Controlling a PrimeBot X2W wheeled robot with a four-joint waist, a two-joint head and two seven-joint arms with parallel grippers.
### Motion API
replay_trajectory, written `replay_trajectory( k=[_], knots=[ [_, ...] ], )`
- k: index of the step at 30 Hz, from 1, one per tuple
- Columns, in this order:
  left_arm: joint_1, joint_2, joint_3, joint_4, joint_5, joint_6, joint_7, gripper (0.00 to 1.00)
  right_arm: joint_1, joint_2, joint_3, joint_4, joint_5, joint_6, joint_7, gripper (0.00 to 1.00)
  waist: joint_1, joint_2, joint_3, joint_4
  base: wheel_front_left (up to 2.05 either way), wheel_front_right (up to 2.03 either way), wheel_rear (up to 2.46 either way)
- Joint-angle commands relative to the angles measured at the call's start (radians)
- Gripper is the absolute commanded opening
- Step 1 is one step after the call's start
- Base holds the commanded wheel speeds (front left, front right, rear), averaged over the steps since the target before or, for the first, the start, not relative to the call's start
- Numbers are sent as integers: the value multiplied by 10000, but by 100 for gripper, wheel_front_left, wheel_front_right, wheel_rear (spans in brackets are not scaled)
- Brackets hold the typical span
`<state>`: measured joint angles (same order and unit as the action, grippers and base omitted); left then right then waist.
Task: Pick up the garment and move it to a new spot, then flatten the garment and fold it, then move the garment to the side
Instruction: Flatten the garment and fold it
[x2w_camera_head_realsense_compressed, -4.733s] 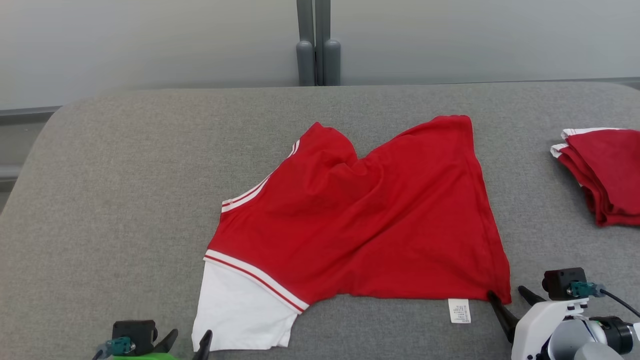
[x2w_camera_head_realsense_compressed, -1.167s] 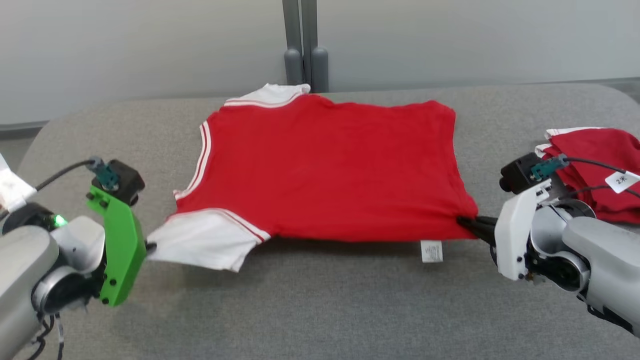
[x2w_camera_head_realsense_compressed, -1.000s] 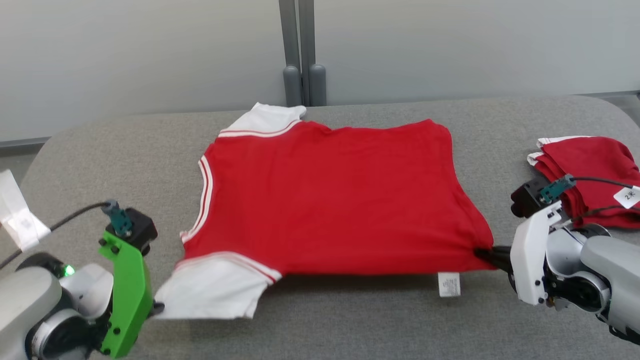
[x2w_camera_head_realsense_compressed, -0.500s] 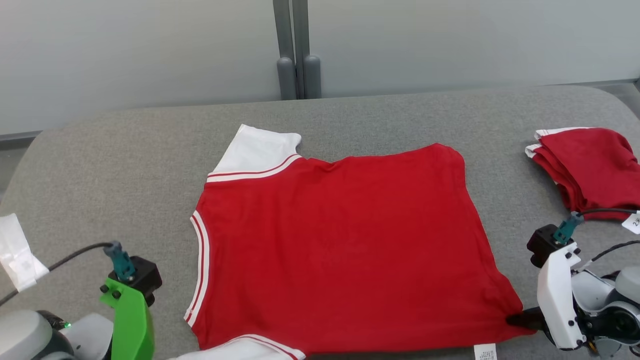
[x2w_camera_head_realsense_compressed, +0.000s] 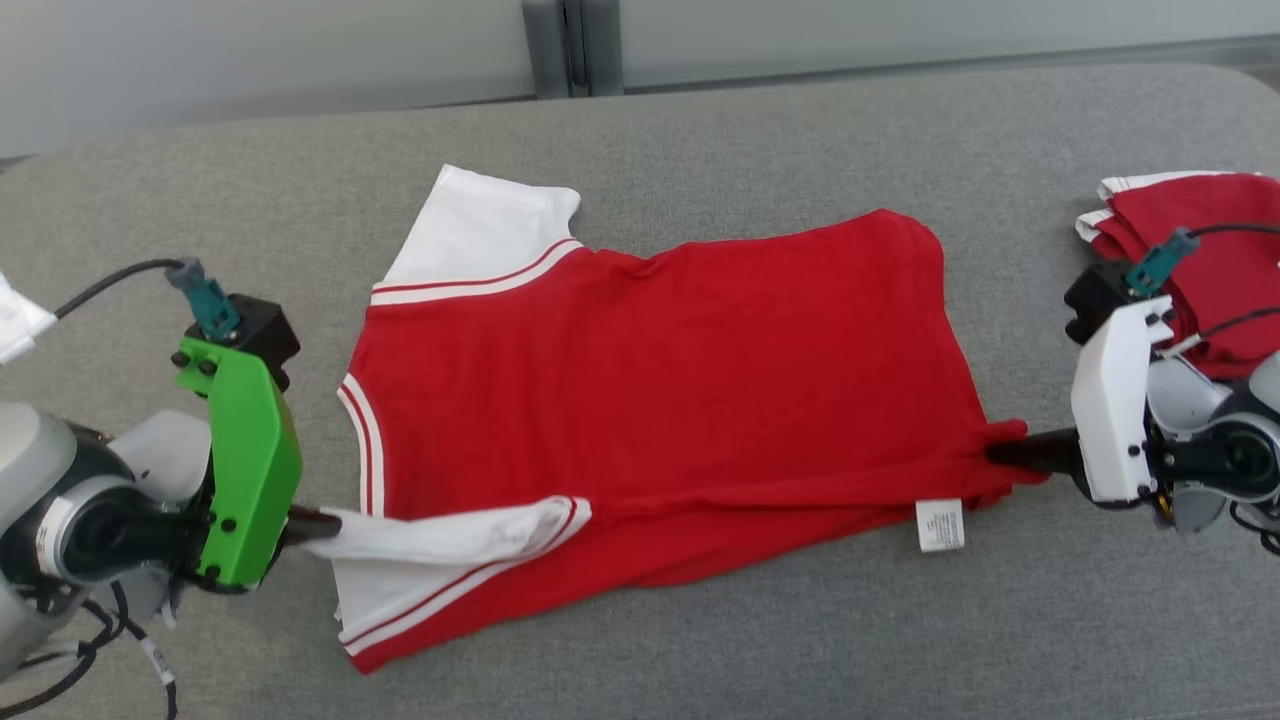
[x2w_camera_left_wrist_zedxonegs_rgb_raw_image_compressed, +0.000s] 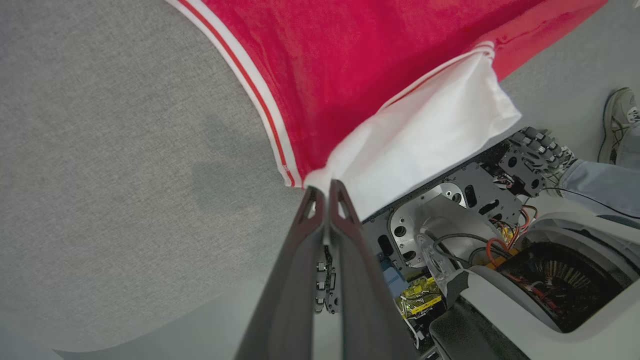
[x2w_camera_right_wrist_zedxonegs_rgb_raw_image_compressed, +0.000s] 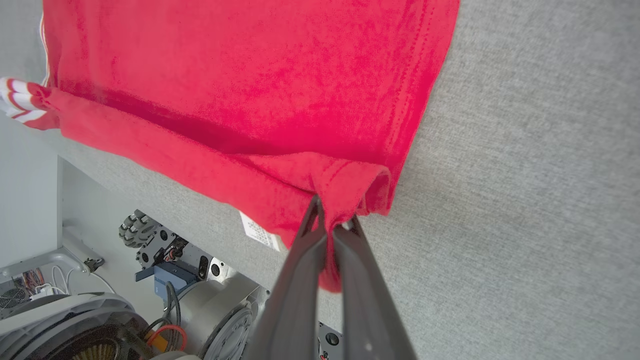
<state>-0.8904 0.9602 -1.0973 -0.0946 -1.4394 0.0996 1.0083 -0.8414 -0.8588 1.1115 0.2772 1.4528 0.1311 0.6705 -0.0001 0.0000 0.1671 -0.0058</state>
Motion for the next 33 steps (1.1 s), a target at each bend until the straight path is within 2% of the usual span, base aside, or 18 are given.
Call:
replay_trajectory(
  k=[1, 6, 12, 13, 14, 15, 18, 22, 24, 25, 29, 33],
  knots=[
    [-361, -218, 53, 274, 154, -80, 79, 0, -309, 200, -136, 235, 100, -9, 144, 0, 1, 0, 669, -202, 0, 0, 0],
    [-979, -871, 61, 1295, 525, -327, 150, 0, -930, 761, -329, 903, 28, -9, 487, 0, 1, 0, 1140, -287, 0, 0, 0],
    [-1341, -1605, 191, 2541, 818, -740, -434, 0, -1335, 1251, -432, 1452, -176, -7, 604, 0, 1, 0, 1348, -304, 0, 0, 0],
    [-1355, -1717, 211, 2754, 885, -820, -601, 37, -1364, 1332, -476, 1508, -198, -7, 495, 33, 1, 0, 1342, -301, 0, 0, 0],
    [-1336, -1801, 203, 2920, 917, -877, -693, 84, -1366, 1390, -500, 1552, -227, -9, 429, 49, 1, 0, 1322, -299, 0, 0, 0],
    [-1283, -1889, 184, 3128, 917, -969, -772, 100, -1340, 1445, -542, 1608, -250, -7, 315, 100, 1, 0, 1270, -295, 0, 0, 0],
    [-1157, -2083, 226, 3532, 1061, -1208, -1199, 100, -1117, 1542, -631, 1725, -152, -7, 81, 100, 1, 0, 1069, -265, 0, 0, 0],
    [-996, -2140, 316, 3831, 1558, -1624, -2308, 100, -855, 1452, -872, 1590, -315, -7, -772, 100, 1, 0, 670, -202, 0, 0, 0],
    [-923, -2159, 493, 3890, 1921, -1710, -3224, 100, -620, 1347, -1063, 1373, -433, -7, -1516, 100, 1, 0, 433, -157, 0, 0, 0],
    [-717, -2124, 568, 3858, 2265, -1753, -4104, 100, -337, 1269, -1298, 1078, -561, -7, -2433, 100, 1, 0, 203, -129, 0, 0, 0],
    [-130, -2030, 881, 3662, 2931, -1314, -6077, 100, 441, 1048, -1813, 718, -1097, -7, -4702, 100, 1, 0, -273, -33, 0, 0, 0],
    [763, -2002, 1175, 3209, 3641, -280, -8105, 100, 1406, 1036, -2527, 890, -1879, -7, -7360, 100, 1, 0, -691, 88, 0, 0, 0]
  ],
)
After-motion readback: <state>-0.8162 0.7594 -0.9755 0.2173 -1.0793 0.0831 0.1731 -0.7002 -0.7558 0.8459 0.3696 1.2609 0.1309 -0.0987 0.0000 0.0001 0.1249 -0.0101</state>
